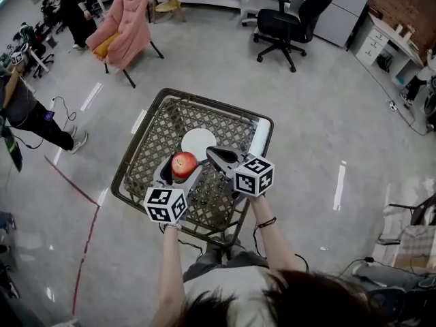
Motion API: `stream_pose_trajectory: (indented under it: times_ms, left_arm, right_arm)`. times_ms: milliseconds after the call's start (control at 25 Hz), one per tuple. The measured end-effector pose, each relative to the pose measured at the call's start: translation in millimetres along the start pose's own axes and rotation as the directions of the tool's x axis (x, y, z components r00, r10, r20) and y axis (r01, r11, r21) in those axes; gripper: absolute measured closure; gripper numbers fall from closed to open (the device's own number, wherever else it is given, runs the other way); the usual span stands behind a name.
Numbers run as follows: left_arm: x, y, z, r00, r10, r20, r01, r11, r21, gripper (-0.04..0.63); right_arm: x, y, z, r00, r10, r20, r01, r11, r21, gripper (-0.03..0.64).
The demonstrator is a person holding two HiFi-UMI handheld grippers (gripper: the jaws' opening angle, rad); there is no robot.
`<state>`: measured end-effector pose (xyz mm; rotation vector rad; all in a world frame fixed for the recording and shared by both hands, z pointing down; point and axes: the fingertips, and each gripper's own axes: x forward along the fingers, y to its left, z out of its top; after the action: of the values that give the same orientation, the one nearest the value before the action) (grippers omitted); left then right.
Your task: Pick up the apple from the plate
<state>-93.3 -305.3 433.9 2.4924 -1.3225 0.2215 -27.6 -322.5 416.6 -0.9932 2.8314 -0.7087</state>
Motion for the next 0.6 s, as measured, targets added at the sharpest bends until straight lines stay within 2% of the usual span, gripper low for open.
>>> stream_pose_trajectory:
  times_ms: [280,600]
  left_arm:
    - [-10,-6,2,1.000,-0.015,0.012,0.015,1.000,-0.017,0.183]
    - [-22,-18,12,0.999,-0.035,0.024,0.035,0.999,0.008,0.183]
  right_arm:
    - [-5,11,6,1.000,0.005,0.025,-0.005,1.000,-0.005,0.607]
    - [-18,23,10,0.999,0.008,0.043,-0.007,1.000,-0.010,0.607]
